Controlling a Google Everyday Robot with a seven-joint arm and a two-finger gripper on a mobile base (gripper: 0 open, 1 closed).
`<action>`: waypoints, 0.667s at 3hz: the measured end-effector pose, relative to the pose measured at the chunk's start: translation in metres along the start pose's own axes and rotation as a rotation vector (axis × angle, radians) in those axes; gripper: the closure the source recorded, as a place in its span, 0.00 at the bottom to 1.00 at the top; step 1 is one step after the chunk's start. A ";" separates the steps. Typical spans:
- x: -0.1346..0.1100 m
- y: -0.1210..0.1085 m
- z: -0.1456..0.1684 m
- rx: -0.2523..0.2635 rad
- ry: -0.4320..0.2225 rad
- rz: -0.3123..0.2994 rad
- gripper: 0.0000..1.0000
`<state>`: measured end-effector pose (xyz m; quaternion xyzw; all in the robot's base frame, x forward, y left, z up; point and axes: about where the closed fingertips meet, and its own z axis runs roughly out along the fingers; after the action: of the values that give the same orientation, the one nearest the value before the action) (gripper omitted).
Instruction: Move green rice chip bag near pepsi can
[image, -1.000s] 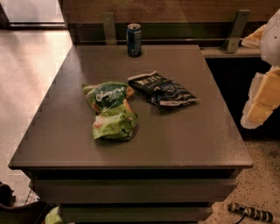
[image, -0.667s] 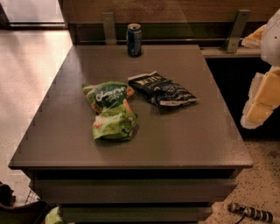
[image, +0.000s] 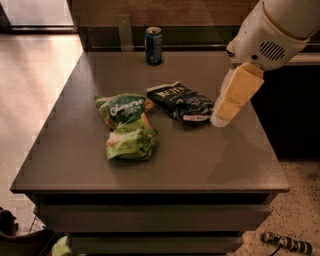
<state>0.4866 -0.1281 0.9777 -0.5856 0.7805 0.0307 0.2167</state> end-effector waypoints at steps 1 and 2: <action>-0.057 0.002 0.032 -0.023 -0.090 0.070 0.00; -0.100 0.014 0.058 -0.015 -0.110 0.121 0.00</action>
Offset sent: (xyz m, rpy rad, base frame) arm 0.0316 0.1704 -0.0555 0.1032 0.0504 -0.2616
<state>0.5127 -0.0158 0.9602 -0.5365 0.8011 0.0815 0.2525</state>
